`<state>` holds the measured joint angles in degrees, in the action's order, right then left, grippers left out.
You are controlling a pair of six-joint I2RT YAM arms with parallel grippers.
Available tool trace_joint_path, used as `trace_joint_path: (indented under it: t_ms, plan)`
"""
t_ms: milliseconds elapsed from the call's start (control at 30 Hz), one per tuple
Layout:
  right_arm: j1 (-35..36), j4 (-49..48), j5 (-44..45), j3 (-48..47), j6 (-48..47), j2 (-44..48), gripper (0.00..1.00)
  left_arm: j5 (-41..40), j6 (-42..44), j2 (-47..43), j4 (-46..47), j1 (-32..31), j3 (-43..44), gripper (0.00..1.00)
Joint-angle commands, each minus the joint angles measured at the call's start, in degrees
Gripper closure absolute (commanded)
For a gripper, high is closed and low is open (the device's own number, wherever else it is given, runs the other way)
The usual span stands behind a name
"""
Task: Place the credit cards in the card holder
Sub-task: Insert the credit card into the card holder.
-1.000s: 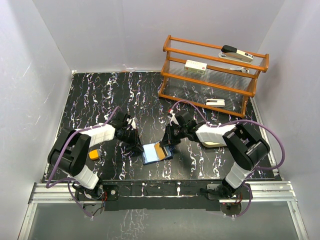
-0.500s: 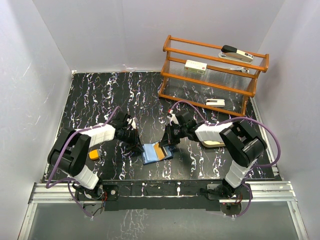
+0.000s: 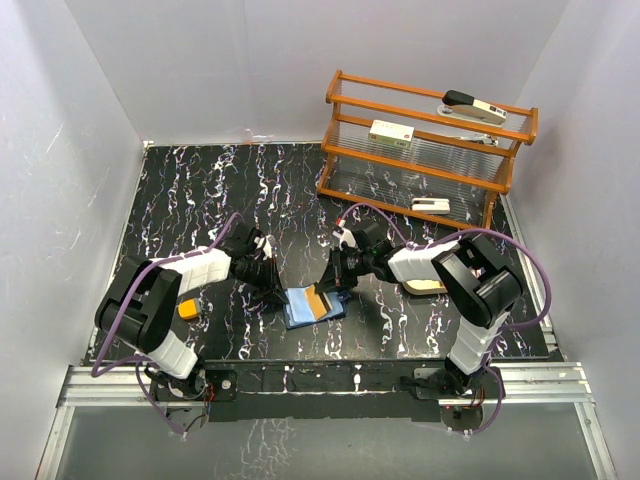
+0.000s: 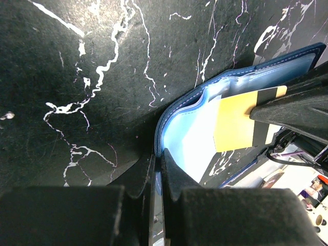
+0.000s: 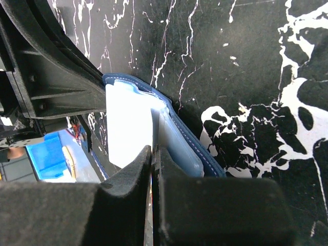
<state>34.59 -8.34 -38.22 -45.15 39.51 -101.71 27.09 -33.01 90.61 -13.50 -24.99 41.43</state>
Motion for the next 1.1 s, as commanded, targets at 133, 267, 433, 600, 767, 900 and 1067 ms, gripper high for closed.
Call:
trace_joint_path:
  t_ms: [133,267,433,600,767,900,1067]
  plan:
    - [0.13,-4.48,0.92,0.5,-0.42,-1.64,1.0,-7.59,-2.24,0.26,2.17,-1.22,-3.67,1.0]
    - [0.13,-4.9,0.54,0.19,-0.75,-2.72,1.0,-8.42,-3.89,-0.44,3.59,-2.22,-5.0,1.0]
    - [0.13,-7.35,1.47,1.89,-0.23,-2.8,1.0,-10.36,-4.21,-0.71,3.8,-2.36,-6.34,1.0]
    - [0.13,-11.55,0.43,4.54,2.88,-3.43,1.0,-10.83,-5.58,-1.31,4.18,-2.62,-7.62,1.0]
    - [0.19,-13.27,2.37,6.47,4.49,-3.03,0.98,-10.33,-9.76,-2.43,6.89,-3.0,-10.04,1.0]
    - [0.27,-12.98,3.92,6.45,5.15,-2.28,0.91,-9.78,-12.22,-3.3,9.4,-3.34,-11.77,1.0]
    - [0.48,-0.93,9.88,3.48,-0.17,1.17,0.74,-10.62,-12.24,-4.35,8.19,-3.41,-11.23,1.0]
